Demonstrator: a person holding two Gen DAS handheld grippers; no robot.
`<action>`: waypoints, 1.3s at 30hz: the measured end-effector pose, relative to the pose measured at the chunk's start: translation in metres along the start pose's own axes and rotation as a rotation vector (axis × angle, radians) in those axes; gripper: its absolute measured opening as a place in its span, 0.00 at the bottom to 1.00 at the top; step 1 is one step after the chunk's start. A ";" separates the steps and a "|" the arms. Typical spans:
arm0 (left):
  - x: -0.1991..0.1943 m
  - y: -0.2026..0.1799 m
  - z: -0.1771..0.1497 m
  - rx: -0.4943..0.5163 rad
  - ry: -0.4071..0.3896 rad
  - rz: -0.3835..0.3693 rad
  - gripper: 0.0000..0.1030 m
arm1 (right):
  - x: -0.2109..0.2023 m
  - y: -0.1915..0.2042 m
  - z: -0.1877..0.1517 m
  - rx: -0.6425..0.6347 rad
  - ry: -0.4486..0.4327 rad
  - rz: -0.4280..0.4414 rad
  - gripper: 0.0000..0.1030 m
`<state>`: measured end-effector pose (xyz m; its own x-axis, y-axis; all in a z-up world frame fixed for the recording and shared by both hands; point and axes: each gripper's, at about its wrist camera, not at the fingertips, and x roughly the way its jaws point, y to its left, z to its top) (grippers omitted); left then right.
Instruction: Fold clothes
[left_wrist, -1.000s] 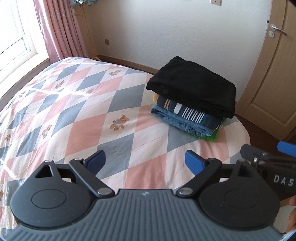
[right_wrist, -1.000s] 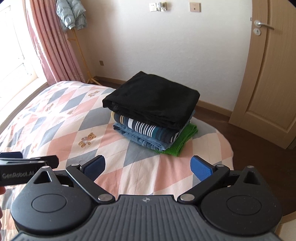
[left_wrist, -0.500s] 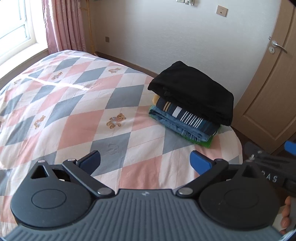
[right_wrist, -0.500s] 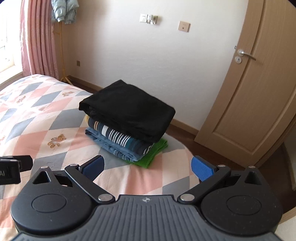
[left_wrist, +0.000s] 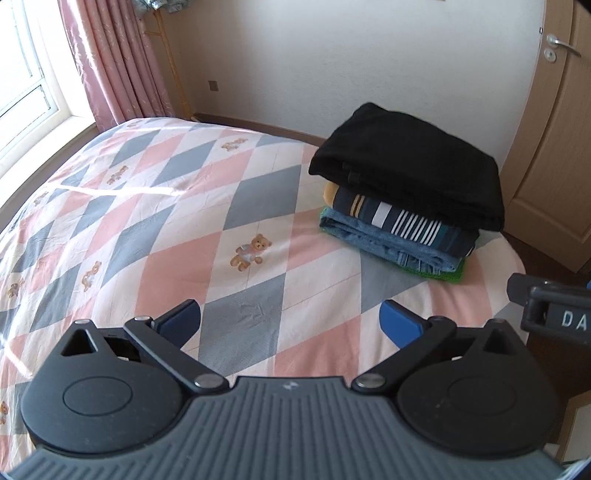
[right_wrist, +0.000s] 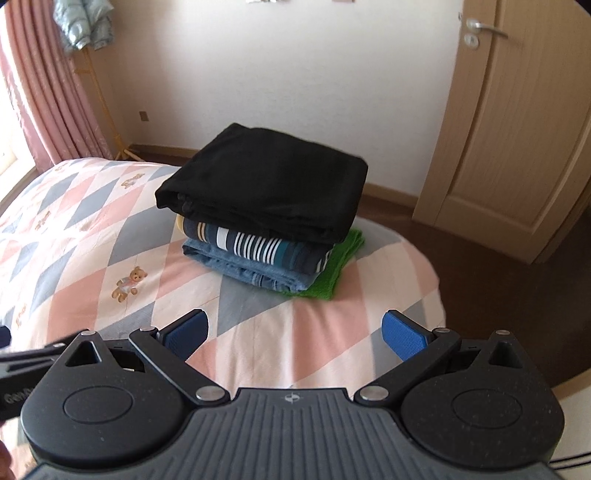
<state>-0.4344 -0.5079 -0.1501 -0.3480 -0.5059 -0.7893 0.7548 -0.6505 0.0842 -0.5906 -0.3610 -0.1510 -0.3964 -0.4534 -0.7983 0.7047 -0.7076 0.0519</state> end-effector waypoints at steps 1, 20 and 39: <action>0.006 0.000 0.000 0.004 0.006 -0.003 0.99 | 0.005 0.001 0.000 0.003 0.008 -0.003 1.00; 0.070 0.014 0.005 0.064 0.081 -0.050 0.99 | 0.059 0.021 -0.011 0.046 0.088 -0.041 1.00; 0.086 0.019 0.001 0.077 0.114 -0.064 0.99 | 0.066 0.026 -0.018 0.039 0.108 -0.060 1.00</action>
<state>-0.4502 -0.5640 -0.2156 -0.3251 -0.3972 -0.8582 0.6869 -0.7229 0.0744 -0.5875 -0.3995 -0.2129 -0.3696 -0.3499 -0.8608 0.6573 -0.7532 0.0240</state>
